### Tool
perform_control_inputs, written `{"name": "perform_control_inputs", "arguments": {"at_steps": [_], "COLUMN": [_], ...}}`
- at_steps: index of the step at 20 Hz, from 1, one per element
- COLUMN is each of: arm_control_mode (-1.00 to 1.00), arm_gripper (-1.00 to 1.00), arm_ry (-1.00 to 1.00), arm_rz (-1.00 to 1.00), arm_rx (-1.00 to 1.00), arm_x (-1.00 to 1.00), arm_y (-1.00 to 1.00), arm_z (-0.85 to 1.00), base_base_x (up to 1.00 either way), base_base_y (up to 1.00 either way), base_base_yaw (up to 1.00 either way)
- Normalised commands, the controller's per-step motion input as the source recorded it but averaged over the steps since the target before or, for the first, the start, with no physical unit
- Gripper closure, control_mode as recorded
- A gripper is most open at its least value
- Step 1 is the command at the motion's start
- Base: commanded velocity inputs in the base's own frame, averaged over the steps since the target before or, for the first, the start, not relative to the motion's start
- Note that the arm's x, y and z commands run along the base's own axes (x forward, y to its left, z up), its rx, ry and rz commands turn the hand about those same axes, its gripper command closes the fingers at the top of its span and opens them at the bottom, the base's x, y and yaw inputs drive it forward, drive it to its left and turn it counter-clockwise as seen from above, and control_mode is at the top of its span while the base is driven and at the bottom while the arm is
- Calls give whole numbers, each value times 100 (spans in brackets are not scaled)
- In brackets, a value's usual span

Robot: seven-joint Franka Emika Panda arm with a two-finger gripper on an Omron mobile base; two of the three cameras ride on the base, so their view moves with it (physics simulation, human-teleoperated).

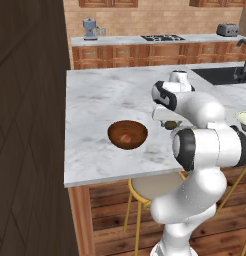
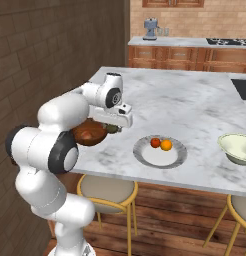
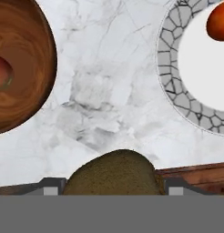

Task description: Take the fruits from the plate on the dining counter and place two fruits in each bowl.

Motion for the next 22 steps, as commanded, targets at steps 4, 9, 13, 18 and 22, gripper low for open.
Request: {"name": "perform_control_inputs", "arguments": {"at_steps": [4,9,13,18,22], "arm_control_mode": [-100,-100,-100,-100,-100], "arm_gripper": [100,100,100,100,100], "arm_ry": [15,2,0,0,0], "arm_rz": [10,5,3,1,0], "arm_rx": [-1,-1,0,0,0], "arm_x": [11,23,35,44,54], "arm_y": [100,76,62,43,11], "arm_z": [0,-6,-32,-29,-18], "base_base_x": [0,0,0,0,0], "base_base_y": [0,0,0,0,0], "base_base_yaw": [0,0,0,0,0]}}
